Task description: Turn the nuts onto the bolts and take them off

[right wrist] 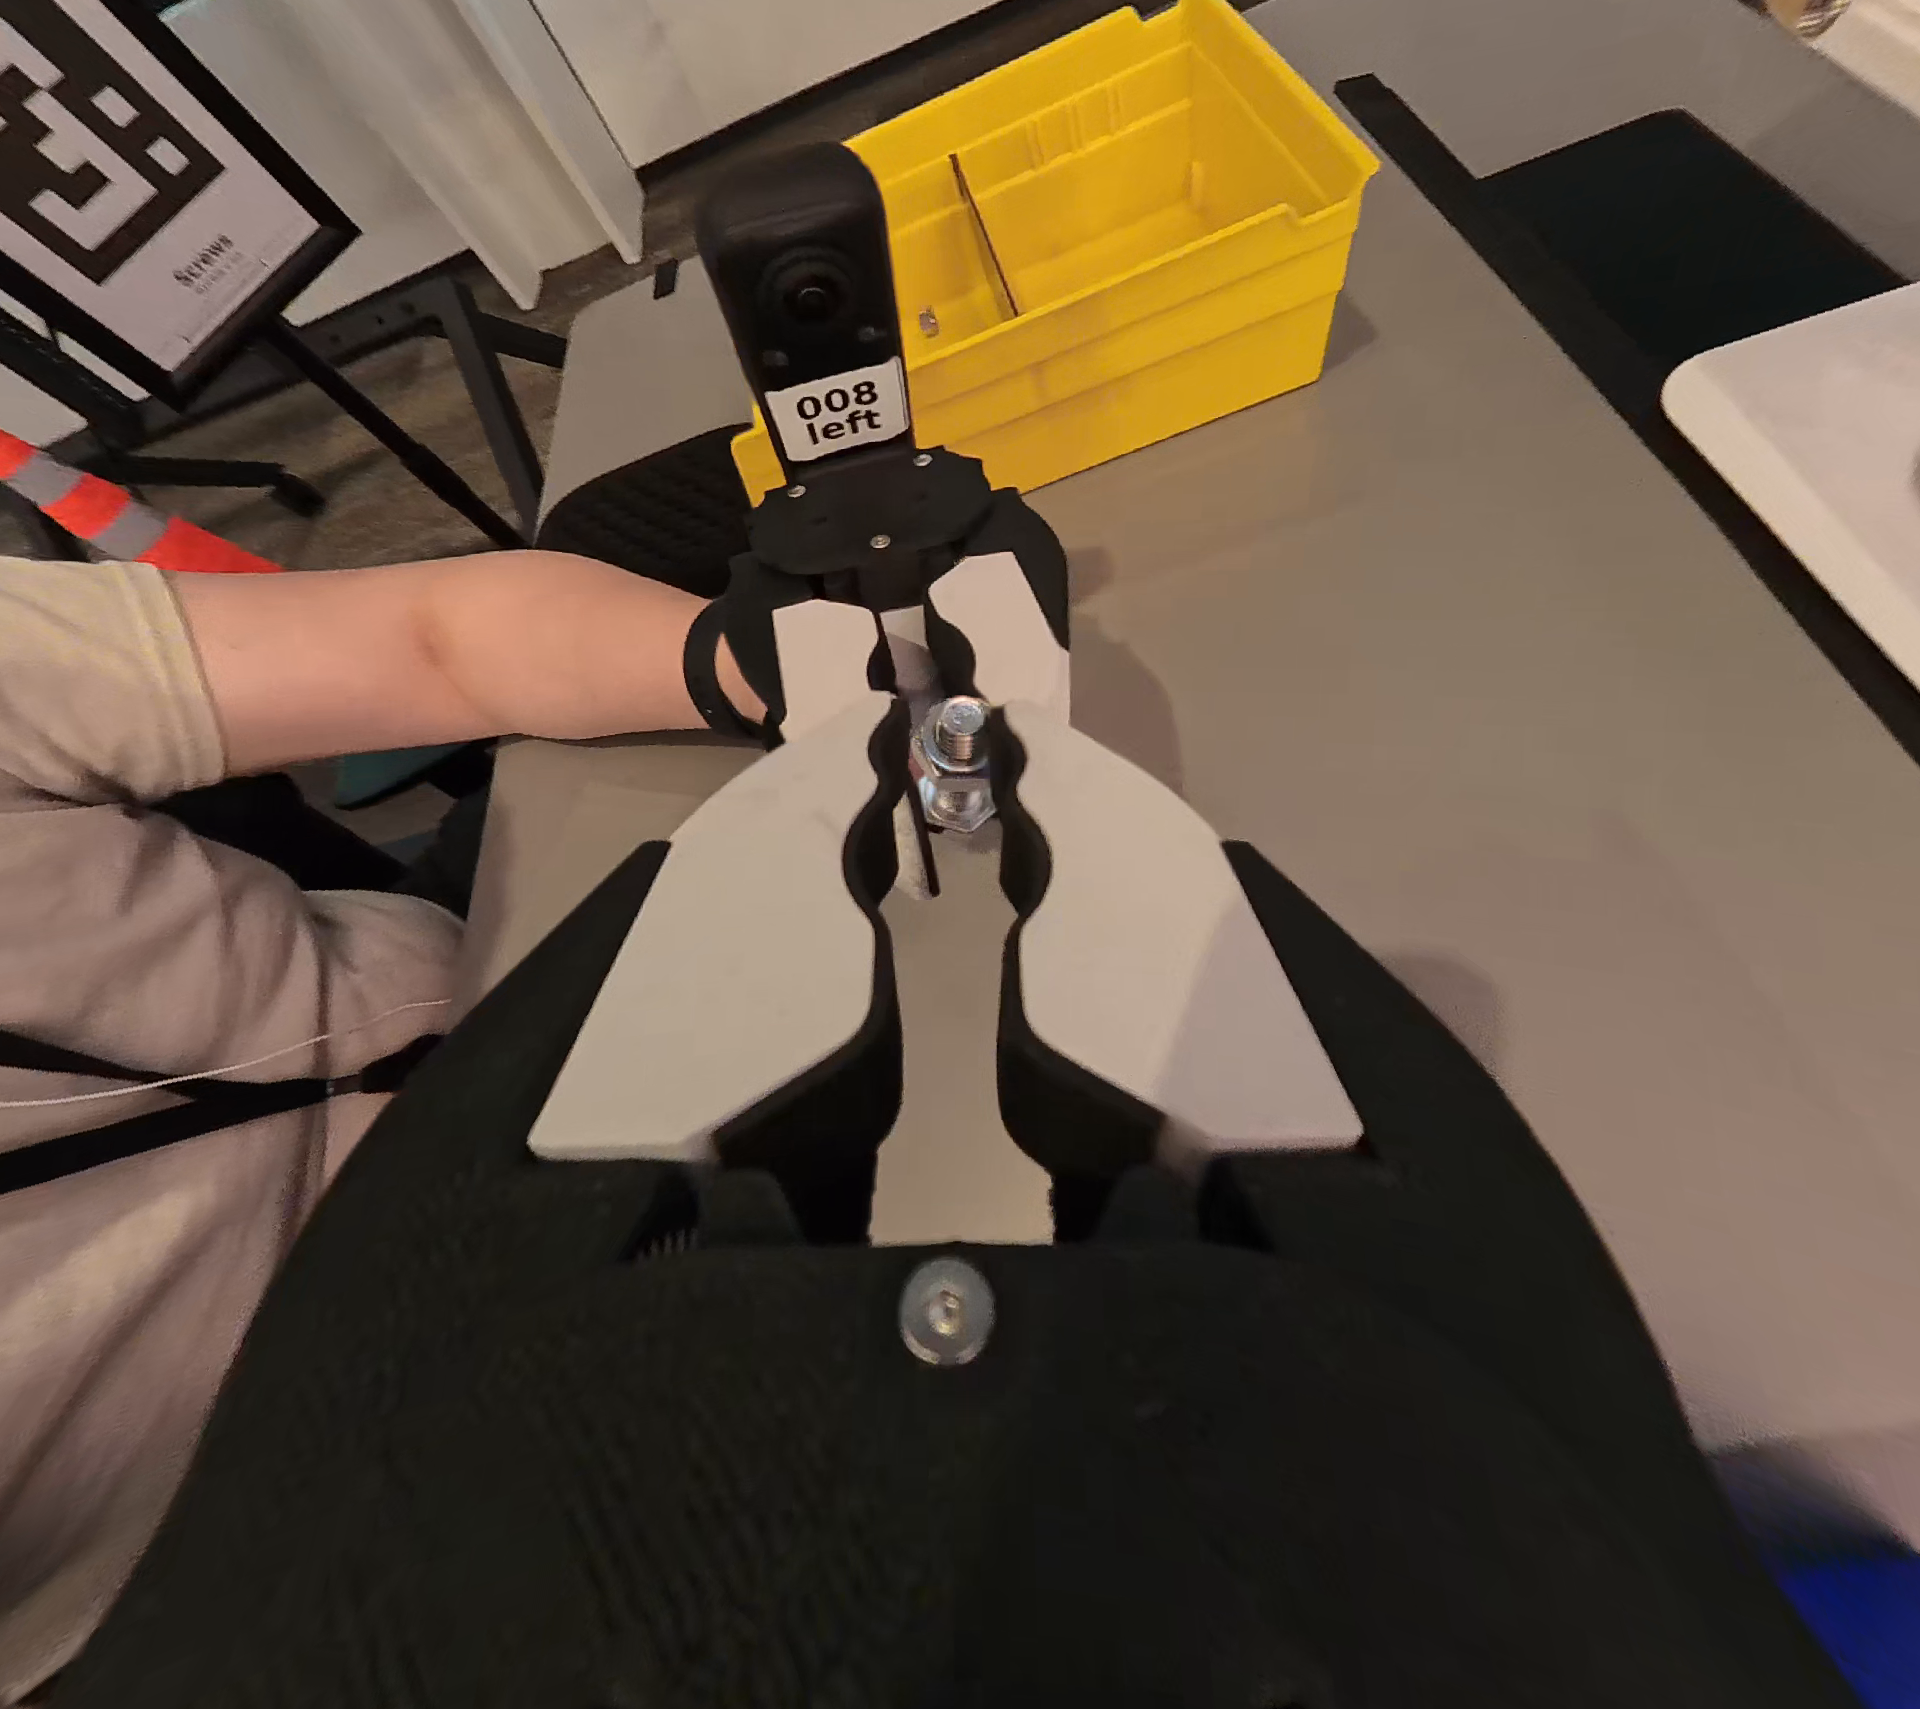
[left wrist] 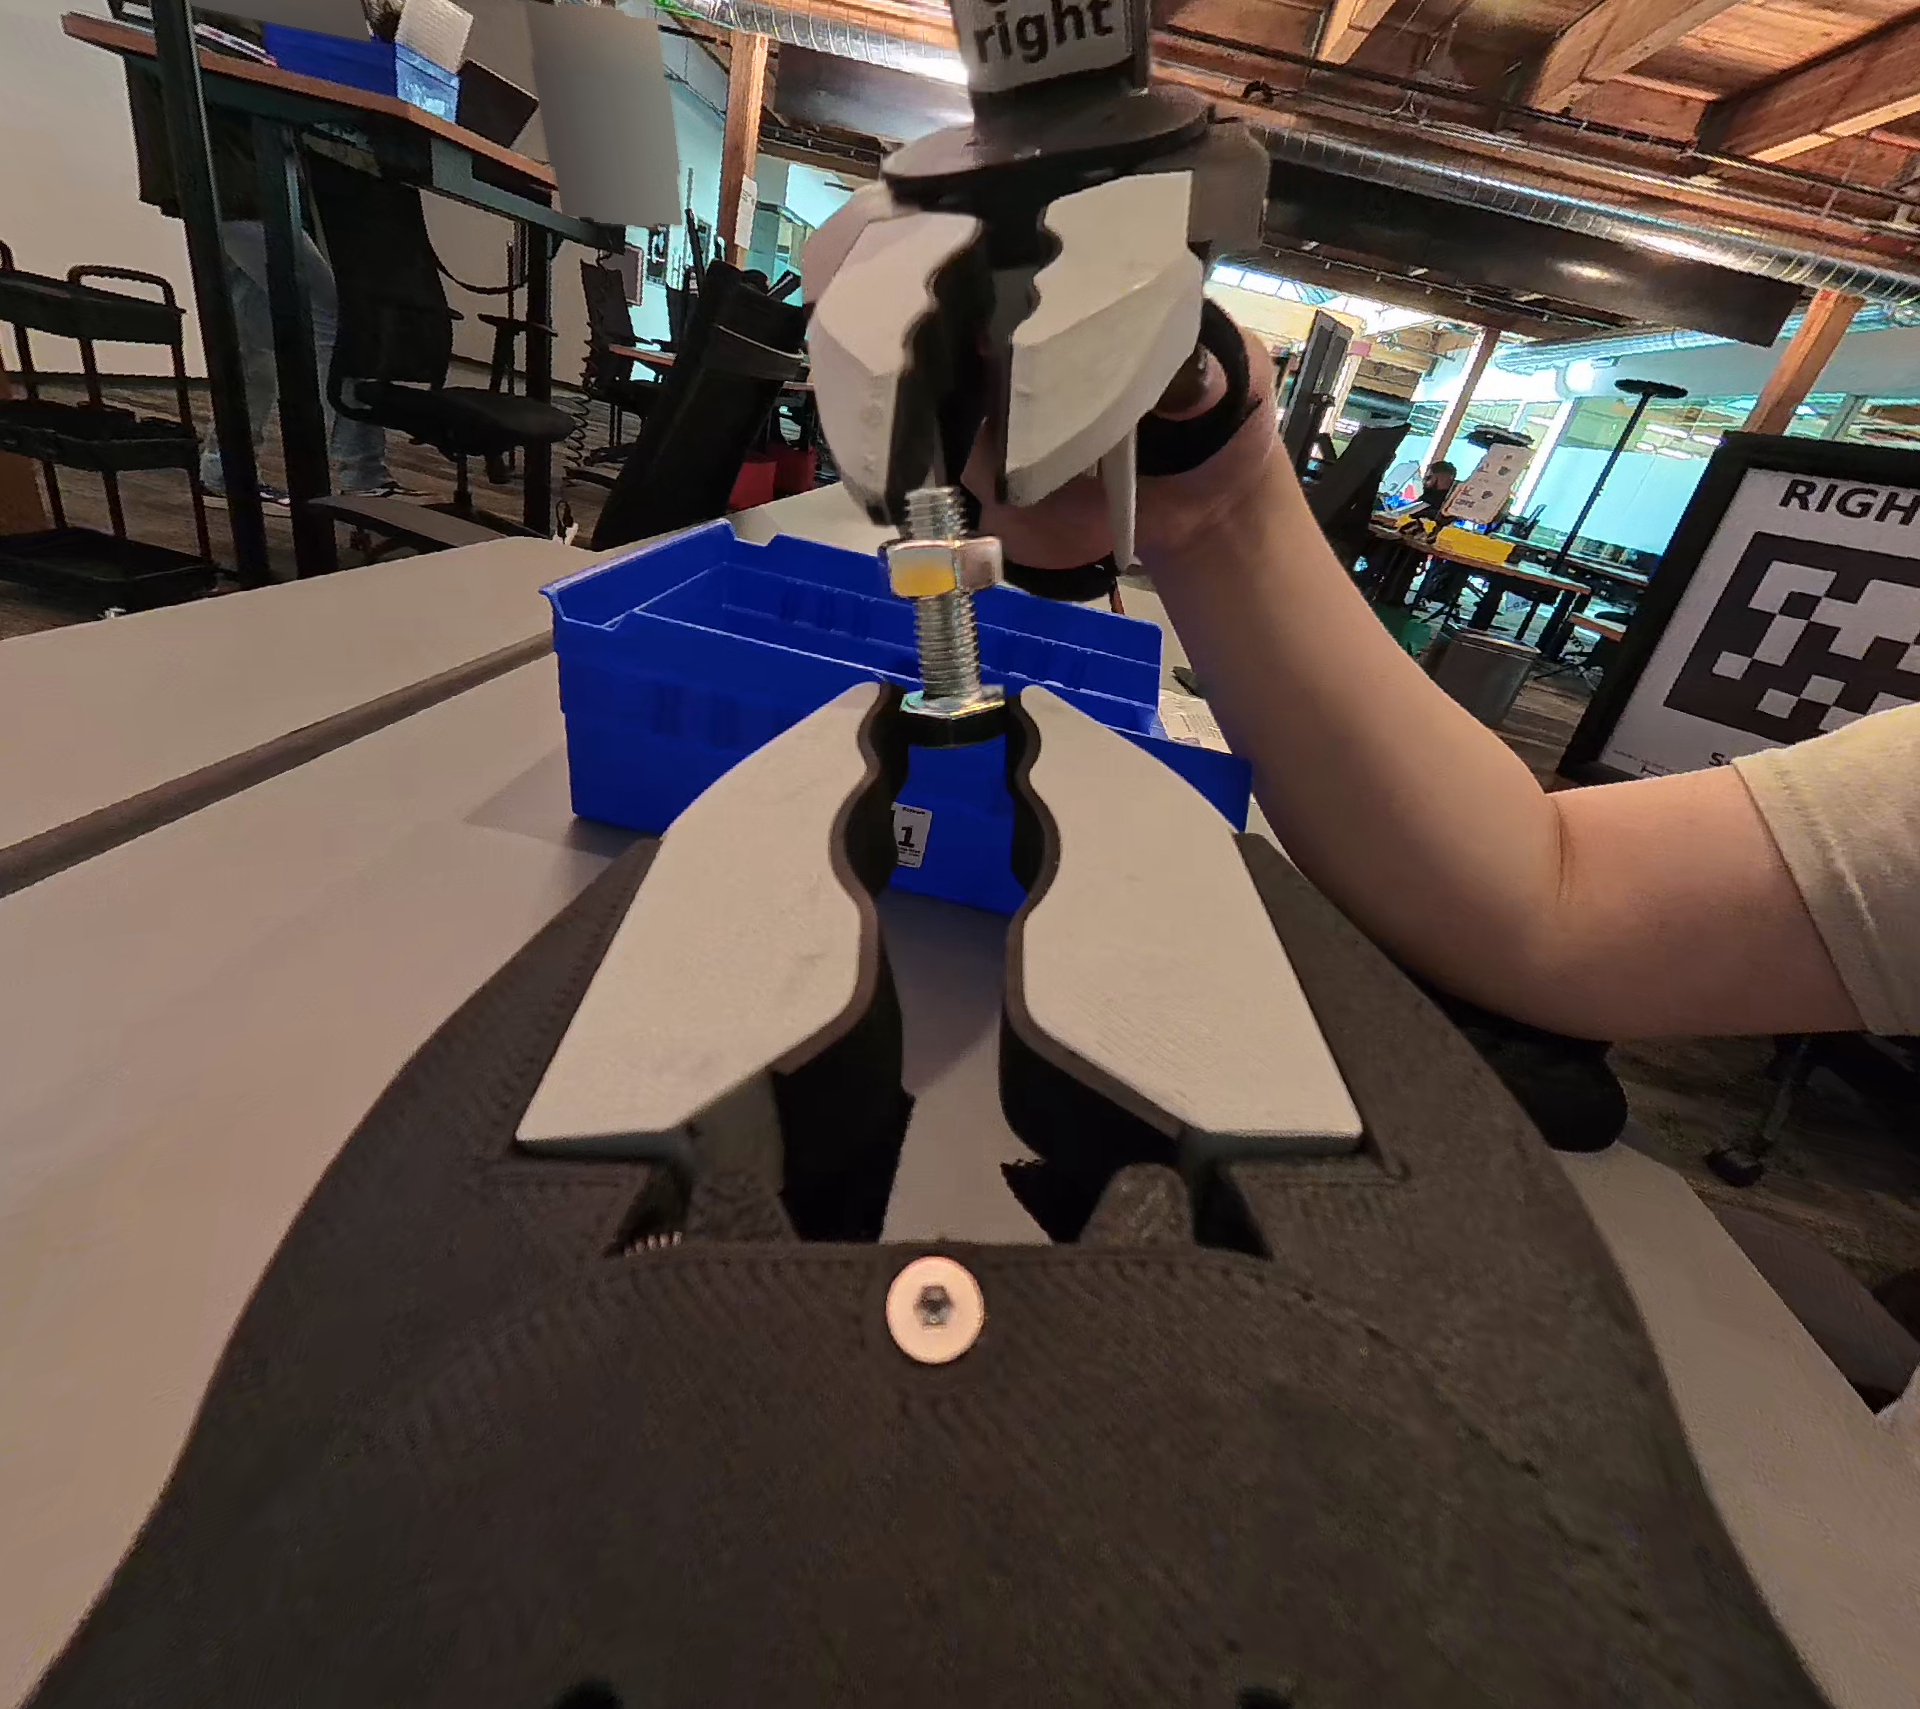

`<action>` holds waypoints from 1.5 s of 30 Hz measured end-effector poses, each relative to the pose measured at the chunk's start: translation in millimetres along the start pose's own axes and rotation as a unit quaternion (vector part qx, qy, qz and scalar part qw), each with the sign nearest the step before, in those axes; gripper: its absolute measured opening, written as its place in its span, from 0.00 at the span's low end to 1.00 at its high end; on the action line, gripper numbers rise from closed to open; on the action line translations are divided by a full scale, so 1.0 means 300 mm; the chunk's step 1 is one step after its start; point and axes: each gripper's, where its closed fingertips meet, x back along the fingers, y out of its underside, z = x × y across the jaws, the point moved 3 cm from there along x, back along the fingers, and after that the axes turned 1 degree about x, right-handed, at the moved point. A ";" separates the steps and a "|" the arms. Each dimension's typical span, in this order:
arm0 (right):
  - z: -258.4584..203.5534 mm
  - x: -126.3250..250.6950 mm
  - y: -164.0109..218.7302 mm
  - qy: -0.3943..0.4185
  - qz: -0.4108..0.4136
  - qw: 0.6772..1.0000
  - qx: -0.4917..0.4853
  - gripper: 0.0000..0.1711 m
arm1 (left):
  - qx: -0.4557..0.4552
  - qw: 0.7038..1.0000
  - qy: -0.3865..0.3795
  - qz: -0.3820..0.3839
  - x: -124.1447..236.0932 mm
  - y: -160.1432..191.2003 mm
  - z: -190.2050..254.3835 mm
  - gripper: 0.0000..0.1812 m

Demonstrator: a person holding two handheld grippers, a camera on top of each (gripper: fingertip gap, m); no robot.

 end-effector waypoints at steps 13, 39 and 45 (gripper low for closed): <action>-0.002 0.000 0.007 0.024 -0.026 0.999 0.038 0.06 | 0.028 0.999 0.032 0.007 -0.005 0.002 0.012 0.10; 0.309 0.671 0.682 0.377 -0.316 0.826 -0.276 0.07 | -0.028 0.994 -0.085 -0.061 -0.029 0.145 -0.116 0.17; 0.339 0.630 0.770 0.343 -0.356 0.810 -0.317 0.07 | -0.037 0.994 -0.082 -0.063 -0.031 0.147 -0.109 0.18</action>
